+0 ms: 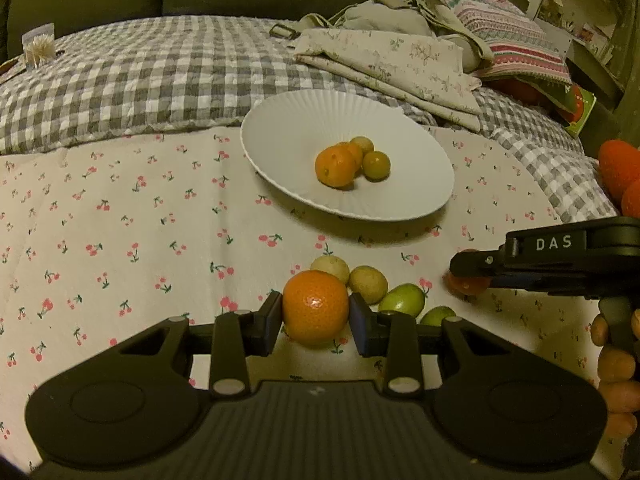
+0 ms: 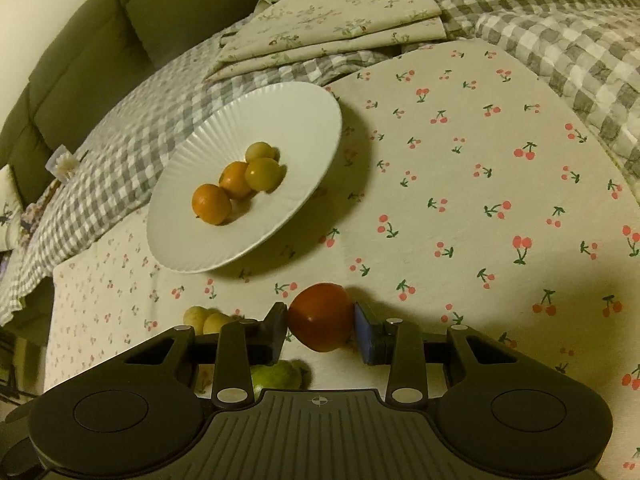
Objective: Organize fruits
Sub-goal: 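Grasp another large orange with the left tool while the right grasps the red tomato, then carry the orange and tomato onto the white plate and open both tools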
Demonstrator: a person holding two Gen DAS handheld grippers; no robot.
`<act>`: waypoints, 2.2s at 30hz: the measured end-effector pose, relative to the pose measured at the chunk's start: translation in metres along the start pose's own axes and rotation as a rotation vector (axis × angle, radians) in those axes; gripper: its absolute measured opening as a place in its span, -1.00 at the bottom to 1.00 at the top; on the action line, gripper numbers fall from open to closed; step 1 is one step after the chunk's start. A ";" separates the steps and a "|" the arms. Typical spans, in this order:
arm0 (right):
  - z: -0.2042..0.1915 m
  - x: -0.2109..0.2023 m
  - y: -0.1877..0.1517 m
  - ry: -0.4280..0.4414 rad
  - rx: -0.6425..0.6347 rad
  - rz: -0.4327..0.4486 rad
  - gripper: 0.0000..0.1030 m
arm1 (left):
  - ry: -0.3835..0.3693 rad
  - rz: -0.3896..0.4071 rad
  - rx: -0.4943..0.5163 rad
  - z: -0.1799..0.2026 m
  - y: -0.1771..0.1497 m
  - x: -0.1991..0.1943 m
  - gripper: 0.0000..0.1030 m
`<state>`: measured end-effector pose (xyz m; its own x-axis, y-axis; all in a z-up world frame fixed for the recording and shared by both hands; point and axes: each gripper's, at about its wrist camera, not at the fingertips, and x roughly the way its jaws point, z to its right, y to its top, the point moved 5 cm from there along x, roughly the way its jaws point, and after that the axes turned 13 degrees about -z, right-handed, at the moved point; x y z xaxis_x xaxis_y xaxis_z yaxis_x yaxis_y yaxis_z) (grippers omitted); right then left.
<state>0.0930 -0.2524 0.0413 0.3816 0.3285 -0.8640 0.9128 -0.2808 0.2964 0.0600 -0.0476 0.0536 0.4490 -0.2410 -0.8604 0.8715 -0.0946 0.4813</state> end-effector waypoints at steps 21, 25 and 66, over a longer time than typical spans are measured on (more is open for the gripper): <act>0.001 -0.024 0.011 -0.005 -0.006 0.088 -0.32 | -0.001 0.139 0.037 0.002 0.035 -0.007 -0.34; 0.000 -0.027 0.015 -0.004 -0.009 0.109 -0.32 | -0.002 0.167 0.049 0.000 0.044 -0.005 -0.34; -0.055 0.012 0.038 -0.077 -0.365 0.245 -0.29 | -0.036 0.192 0.098 -0.024 0.099 0.043 0.00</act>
<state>0.1405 -0.2094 0.0648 0.5937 0.2201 -0.7740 0.7937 -0.0012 0.6084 0.1706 -0.0446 0.0605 0.5960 -0.2976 -0.7458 0.7466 -0.1366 0.6511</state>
